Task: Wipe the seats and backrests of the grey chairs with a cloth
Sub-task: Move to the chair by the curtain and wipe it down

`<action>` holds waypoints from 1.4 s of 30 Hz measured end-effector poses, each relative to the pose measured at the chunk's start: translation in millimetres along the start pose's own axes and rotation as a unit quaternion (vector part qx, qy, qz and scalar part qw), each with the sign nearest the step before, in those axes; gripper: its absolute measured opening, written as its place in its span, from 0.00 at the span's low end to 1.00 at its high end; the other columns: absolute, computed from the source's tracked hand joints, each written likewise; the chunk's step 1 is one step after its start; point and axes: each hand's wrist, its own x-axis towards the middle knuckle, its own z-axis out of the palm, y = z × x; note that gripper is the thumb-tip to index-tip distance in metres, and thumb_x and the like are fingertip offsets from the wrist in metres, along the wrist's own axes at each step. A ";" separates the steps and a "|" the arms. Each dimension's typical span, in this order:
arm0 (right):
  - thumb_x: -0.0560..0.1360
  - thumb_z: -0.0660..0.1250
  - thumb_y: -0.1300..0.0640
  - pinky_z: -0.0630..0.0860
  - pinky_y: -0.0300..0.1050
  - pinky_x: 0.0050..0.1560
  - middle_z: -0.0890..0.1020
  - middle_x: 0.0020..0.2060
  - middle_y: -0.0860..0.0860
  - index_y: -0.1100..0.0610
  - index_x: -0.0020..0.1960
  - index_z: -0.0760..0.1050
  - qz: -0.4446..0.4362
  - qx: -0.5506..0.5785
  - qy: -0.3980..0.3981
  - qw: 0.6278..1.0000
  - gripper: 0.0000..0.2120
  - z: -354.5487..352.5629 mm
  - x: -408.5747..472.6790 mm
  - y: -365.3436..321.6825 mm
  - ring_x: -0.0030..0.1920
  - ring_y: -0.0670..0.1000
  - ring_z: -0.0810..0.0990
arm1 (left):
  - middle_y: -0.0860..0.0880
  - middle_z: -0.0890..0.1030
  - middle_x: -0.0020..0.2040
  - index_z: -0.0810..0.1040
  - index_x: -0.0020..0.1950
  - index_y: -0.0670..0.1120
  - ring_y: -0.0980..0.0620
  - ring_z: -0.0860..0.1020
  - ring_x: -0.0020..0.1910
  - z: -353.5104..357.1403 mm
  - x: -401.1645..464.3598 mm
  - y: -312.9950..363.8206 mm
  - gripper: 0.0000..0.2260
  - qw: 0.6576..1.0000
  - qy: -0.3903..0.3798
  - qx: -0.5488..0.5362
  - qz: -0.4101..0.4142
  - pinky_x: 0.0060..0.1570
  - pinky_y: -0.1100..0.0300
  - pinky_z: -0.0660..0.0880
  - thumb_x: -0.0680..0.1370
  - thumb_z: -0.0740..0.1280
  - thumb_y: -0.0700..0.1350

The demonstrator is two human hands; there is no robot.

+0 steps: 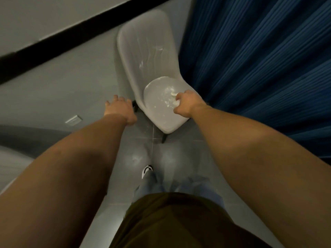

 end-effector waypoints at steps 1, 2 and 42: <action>0.74 0.68 0.47 0.70 0.51 0.64 0.69 0.67 0.55 0.48 0.75 0.67 0.000 0.003 0.001 1.000 0.31 -6.7 10.6 3.6 0.68 0.59 0.66 | 0.41 0.64 0.73 0.63 0.72 0.44 0.41 0.55 0.75 -6.7 10.3 2.4 0.30 1.000 0.003 0.000 0.000 0.69 0.38 0.57 0.74 0.64 0.55; 0.74 0.68 0.47 0.69 0.51 0.64 0.69 0.67 0.55 0.48 0.75 0.67 -0.003 0.003 0.001 1.000 0.31 -12.8 20.9 7.4 0.68 0.59 0.66 | 0.41 0.64 0.73 0.63 0.72 0.44 0.41 0.55 0.75 -12.7 20.3 5.9 0.30 1.000 0.004 0.000 0.000 0.69 0.38 0.57 0.74 0.64 0.56; 0.73 0.68 0.45 0.70 0.51 0.65 0.69 0.68 0.54 0.50 0.74 0.69 -0.303 -0.129 -0.108 0.938 0.30 -55.3 286.9 166.9 0.68 0.58 0.66 | 0.43 0.64 0.74 0.59 0.75 0.49 0.41 0.57 0.75 60.1 106.0 263.4 0.33 0.934 -0.088 -0.175 -0.298 0.70 0.38 0.57 0.75 0.61 0.62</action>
